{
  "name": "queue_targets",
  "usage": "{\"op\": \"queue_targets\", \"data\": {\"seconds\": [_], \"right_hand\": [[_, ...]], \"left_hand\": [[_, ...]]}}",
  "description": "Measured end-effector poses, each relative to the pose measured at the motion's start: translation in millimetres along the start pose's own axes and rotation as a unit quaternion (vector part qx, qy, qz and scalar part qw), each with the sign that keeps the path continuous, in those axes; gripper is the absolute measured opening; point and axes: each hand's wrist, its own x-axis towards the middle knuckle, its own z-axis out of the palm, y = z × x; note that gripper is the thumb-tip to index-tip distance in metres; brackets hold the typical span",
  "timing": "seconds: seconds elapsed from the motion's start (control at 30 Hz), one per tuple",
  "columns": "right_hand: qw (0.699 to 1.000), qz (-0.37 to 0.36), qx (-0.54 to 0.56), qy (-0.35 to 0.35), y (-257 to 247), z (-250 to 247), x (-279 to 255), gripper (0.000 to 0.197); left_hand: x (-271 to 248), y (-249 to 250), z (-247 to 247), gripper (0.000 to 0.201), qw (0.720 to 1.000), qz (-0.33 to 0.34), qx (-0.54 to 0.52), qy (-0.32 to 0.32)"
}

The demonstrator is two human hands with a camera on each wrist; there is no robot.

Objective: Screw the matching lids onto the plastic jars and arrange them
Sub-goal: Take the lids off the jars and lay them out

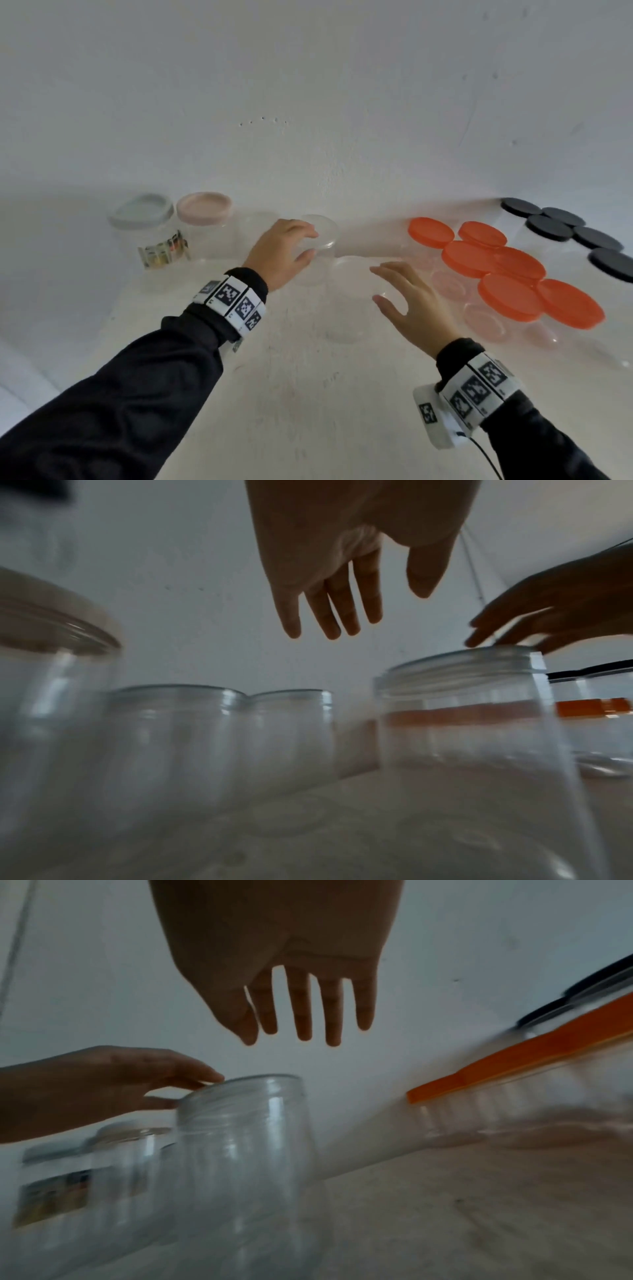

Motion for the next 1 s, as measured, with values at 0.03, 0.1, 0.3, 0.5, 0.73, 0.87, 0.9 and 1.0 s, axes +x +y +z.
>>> {"op": "queue_targets", "data": {"seconds": [0.03,0.1,0.3,0.5,0.73,0.87,0.9,1.0], "right_hand": [[0.999,0.015,-0.013,0.039,7.4,-7.0,-2.8,0.039],[0.993,0.066,-0.049,0.085,28.0,-20.9,-8.7,0.037],[0.927,0.314,-0.207,-0.003,93.6,-52.6,-23.4,0.059],[0.897,0.400,-0.165,-0.093,122.1,-60.2,-34.8,0.058],[0.917,0.361,-0.163,-0.048,113.4,-57.4,-38.0,0.047],[0.929,0.327,-0.160,-0.065,104.0,-50.1,-31.6,0.041],[0.934,0.313,-0.161,-0.070,101.1,-47.4,-29.9,0.040],[0.947,0.269,-0.156,-0.083,88.4,-37.8,-22.4,0.039]], "left_hand": [[-1.8,10.2,9.9,0.043,0.999,0.009,-0.021,-0.040],[-3.7,27.6,27.2,0.051,0.992,0.007,-0.045,-0.117],[2.0,48.1,54.1,0.083,0.962,-0.027,0.030,-0.269],[9.3,53.1,64.7,0.084,0.964,-0.033,0.060,-0.257],[8.5,46.6,67.8,0.080,0.973,-0.056,0.050,-0.217],[5.2,46.1,54.9,0.079,0.983,-0.046,0.035,-0.173],[4.1,46.6,48.7,0.078,0.986,-0.038,0.028,-0.158],[4.4,48.7,24.5,0.078,0.993,-0.018,0.011,-0.113]]}}
